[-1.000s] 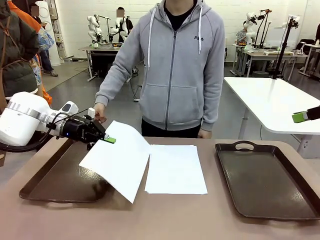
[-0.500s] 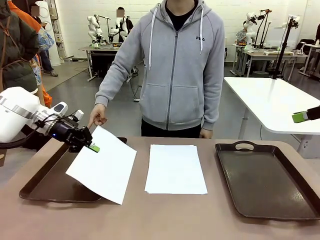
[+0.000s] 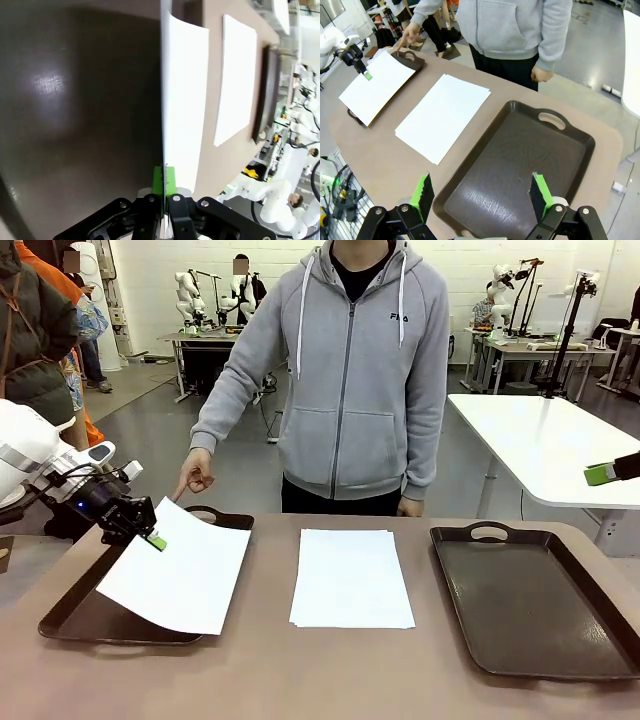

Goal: Sort the A4 documents.
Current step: Place the A4 Paper in the designated Handle tray.

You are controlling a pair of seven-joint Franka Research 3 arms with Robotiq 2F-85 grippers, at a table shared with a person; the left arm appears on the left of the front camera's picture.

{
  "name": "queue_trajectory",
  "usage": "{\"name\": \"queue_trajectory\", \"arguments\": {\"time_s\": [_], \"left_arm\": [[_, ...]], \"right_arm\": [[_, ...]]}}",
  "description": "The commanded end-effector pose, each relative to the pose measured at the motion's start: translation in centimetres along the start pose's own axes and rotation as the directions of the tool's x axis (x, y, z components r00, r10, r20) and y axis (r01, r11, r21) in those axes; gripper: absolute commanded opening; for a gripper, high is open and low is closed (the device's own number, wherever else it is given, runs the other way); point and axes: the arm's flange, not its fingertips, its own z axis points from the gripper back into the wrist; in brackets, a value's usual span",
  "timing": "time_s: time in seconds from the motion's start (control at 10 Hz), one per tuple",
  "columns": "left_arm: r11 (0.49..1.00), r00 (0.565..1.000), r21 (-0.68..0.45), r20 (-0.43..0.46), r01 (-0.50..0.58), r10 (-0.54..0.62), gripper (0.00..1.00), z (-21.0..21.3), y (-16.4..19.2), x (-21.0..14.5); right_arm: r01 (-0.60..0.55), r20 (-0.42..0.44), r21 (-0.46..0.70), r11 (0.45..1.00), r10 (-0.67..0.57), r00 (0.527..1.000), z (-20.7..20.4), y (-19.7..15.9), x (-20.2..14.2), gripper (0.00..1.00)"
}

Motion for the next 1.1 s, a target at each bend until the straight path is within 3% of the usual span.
{"name": "queue_trajectory", "arguments": {"time_s": [0.0, 0.6, 1.0], "left_arm": [[0.994, 0.999, 0.098, -0.002, -0.041, 0.042, 0.01, 0.3, 0.0, 0.4], [0.971, 0.998, 0.241, -0.058, -0.012, 0.027, 0.01, 0.1, 0.4, 3.7], [0.963, 0.998, 0.267, -0.051, -0.029, 0.045, 0.01, 0.5, 1.6, 4.8]], "right_arm": [[-0.002, 0.007, 0.019, 1.0, 0.002, 1.0, -0.3, -0.2, -0.1, 1.0], [-0.002, 0.007, 0.019, 1.0, 0.002, 1.0, -0.3, -0.2, -0.1, 1.0], [-0.002, 0.007, 0.019, 1.0, 0.002, 1.0, -0.3, -0.2, -0.1, 1.0]]}}
